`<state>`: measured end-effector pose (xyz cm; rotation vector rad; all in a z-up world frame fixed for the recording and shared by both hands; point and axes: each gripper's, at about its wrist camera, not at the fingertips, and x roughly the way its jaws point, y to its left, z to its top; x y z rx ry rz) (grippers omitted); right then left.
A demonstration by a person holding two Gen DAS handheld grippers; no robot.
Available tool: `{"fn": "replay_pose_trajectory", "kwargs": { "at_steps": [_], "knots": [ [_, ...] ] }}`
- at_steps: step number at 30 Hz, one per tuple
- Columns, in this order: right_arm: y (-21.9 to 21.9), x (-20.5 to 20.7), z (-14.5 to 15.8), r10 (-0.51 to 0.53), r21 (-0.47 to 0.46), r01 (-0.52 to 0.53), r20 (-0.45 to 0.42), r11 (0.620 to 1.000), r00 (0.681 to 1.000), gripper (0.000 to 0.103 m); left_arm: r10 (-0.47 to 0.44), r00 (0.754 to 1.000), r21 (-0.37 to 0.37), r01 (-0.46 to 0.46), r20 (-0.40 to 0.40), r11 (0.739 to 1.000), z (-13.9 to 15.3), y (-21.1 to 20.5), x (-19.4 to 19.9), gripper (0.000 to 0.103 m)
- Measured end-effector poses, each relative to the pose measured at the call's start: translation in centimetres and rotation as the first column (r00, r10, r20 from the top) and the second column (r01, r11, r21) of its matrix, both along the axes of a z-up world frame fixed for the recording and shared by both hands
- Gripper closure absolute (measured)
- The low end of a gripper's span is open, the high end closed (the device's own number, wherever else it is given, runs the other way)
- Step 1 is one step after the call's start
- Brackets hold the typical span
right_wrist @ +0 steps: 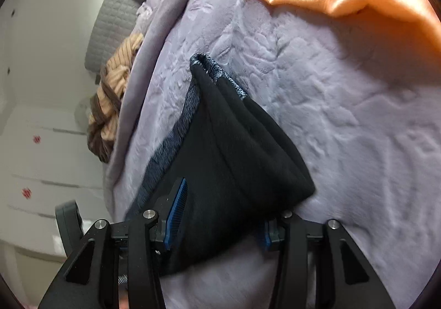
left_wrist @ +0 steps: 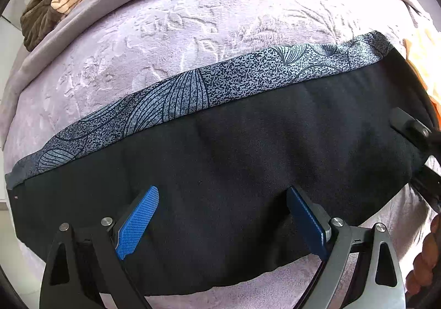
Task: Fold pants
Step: 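Grasp the trouser leg end with the right gripper, then lift the leg end with the right gripper and fold it toward the waistband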
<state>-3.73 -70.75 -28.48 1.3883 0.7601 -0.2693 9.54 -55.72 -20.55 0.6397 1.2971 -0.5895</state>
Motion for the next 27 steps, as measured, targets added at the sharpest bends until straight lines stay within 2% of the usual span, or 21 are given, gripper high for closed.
{"fn": "replay_pose_trajectory", "kwargs": {
  "at_steps": [2,3,4,6,11,13,16,19,20,24,27],
  "knots": [
    [-0.2,0.3,-0.3,-0.024,0.038,0.024,-0.003,0.999,1.0,0.073,0.001,1.0,-0.004,-0.001,-0.002,1.0,0.2,0.0,-0.1,0.008],
    [-0.2,0.3,-0.2,-0.028,0.043,0.028,-0.002,0.999,1.0,0.085,0.001,1.0,-0.007,-0.001,-0.003,1.0,0.4,0.1,-0.1,0.01],
    [-0.2,0.2,0.1,-0.03,0.047,0.029,0.014,0.998,0.999,0.086,0.001,1.0,-0.012,-0.001,-0.002,1.0,0.7,0.2,-0.2,0.021],
    [-0.1,0.1,0.7,-0.029,0.049,0.027,0.035,0.998,0.999,0.088,0.0,1.0,-0.02,0.001,0.018,1.0,1.7,0.6,-0.1,0.034],
    [0.0,0.2,2.3,-0.037,0.071,0.03,0.102,0.997,0.994,0.088,0.045,0.991,-0.074,-0.035,0.13,0.997,4.7,2.9,1.6,0.034],
    [0.1,0.4,2.9,-0.038,0.077,0.029,0.126,0.997,0.991,0.088,0.054,0.991,-0.078,-0.045,0.122,0.996,4.3,3.1,2.2,0.034],
    [0.5,0.7,3.9,-0.037,0.081,0.025,0.156,0.996,0.987,0.088,0.021,0.997,-0.065,-0.016,0.079,0.998,1.7,2.3,1.5,0.034],
    [1.1,1.2,4.7,-0.035,0.086,0.021,0.168,0.996,0.985,0.088,-0.05,0.989,-0.031,0.055,0.142,0.998,-0.4,1.5,-0.3,0.034],
    [1.6,1.8,5.2,-0.015,0.074,0.004,0.156,0.997,0.988,0.088,-0.065,0.987,-0.029,0.07,0.145,0.997,-0.4,1.5,-0.4,0.034],
    [2.7,3.1,7.2,0.004,0.034,-0.01,0.168,0.999,0.986,0.088,-0.035,0.999,-0.094,0.039,0.041,0.995,0.9,3.0,1.5,0.033],
    [3.7,4.1,9.5,0.024,-0.016,-0.022,0.176,1.0,0.984,0.088,-0.004,0.999,-0.138,0.01,0.043,0.99,2.5,5.3,2.5,0.033]
  ]
}}
